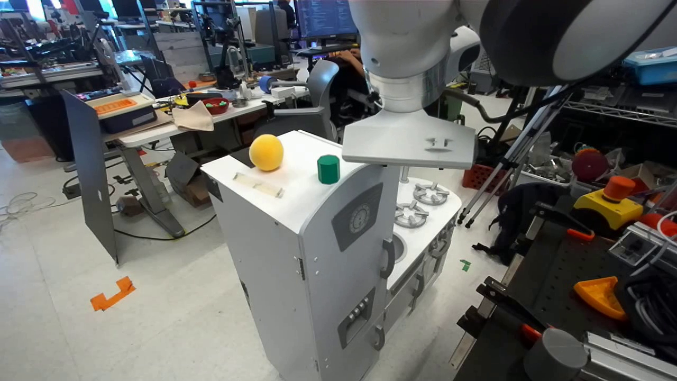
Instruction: Close the cupboard drawer
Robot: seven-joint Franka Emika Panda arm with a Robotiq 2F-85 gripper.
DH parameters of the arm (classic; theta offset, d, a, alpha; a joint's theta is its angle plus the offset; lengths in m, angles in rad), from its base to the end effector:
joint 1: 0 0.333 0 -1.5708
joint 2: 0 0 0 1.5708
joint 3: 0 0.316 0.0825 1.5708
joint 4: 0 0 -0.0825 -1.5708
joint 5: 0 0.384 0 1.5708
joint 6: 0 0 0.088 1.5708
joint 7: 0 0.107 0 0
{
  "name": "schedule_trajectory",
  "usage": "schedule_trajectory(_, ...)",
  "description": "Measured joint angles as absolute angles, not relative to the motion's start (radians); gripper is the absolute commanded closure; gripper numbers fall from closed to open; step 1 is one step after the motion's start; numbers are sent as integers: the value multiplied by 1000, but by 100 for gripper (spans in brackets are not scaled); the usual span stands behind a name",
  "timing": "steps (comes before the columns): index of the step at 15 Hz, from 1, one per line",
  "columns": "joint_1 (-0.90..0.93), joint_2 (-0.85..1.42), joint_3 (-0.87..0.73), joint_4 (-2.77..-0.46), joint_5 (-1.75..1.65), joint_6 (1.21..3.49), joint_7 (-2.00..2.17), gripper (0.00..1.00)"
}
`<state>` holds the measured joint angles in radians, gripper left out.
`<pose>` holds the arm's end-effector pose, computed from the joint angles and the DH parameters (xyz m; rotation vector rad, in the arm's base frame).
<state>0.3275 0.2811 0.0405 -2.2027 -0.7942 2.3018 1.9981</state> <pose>0.5083 0.1802 0.2429 2.3731 -1.3482 0.5892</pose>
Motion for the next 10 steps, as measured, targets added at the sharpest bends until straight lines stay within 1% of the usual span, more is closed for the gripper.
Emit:
schedule_trajectory(5, 328, 210, 81, -2248, -822, 2309, 2057, 0)
schedule_trajectory(10, 329, -47, 168, -2372, -822, 2338, 2112, 0)
